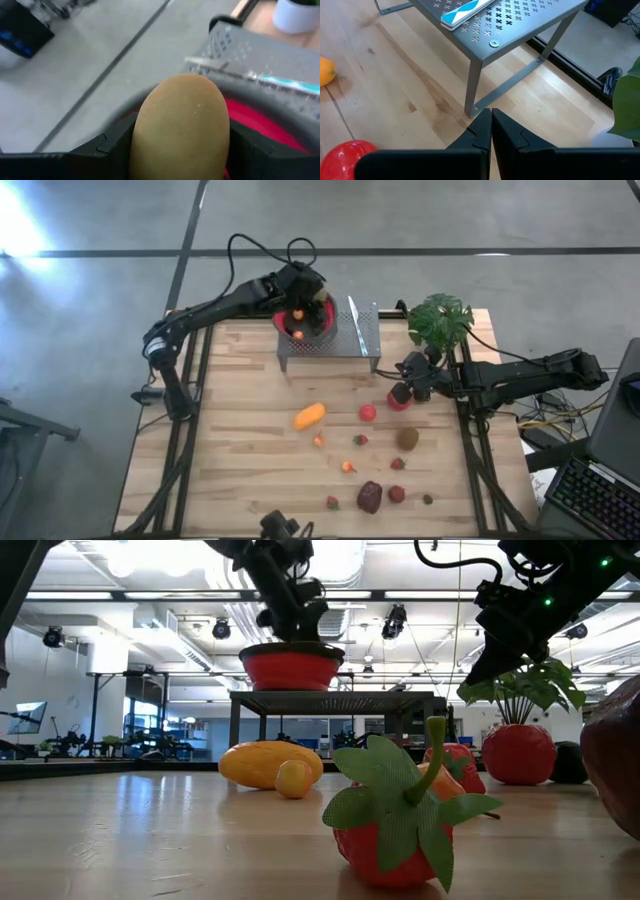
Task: Pick & Place Fruit
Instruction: Put the left brown kiwi into the red strainer bowl on the shelf
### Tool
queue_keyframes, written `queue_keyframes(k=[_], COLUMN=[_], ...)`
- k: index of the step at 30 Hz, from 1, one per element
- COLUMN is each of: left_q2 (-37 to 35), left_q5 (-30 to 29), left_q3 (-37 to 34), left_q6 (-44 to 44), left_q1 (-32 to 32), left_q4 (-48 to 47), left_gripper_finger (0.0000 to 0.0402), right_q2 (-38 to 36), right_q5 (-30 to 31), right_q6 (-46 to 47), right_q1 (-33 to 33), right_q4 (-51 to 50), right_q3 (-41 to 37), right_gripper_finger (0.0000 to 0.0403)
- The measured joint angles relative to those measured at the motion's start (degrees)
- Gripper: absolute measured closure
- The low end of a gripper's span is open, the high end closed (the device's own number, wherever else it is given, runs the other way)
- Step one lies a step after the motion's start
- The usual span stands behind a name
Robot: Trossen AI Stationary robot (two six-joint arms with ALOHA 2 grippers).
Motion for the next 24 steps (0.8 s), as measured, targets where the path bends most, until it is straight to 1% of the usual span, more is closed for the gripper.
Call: queue_keyframes(k=[13, 18, 24], left_q2=[0.00, 0.00, 0.00], left_q5=[0.18, 0.13, 0.16], left_q3=[-5.73, -5.96, -5.73], left_q6=[0.17, 0.12, -0.25], left_q1=[1.22, 1.25, 1.28], left_q4=[-0.04, -0.28, -0.68], left_gripper_finger=[0.0157, 0.0143, 0.0115], right_q2=[0.01, 0.00, -0.01], right_q5=[-0.02, -0.02, -0.02], right_q6=[-0.01, 0.00, -0.04], right_q1=[0.00, -0.02, -0.02], right_q4=[0.08, 0.11, 0.11], right_q3=[0.00, -0.02, -0.02], right_gripper_finger=[0.0394, 0.0394, 0.0394])
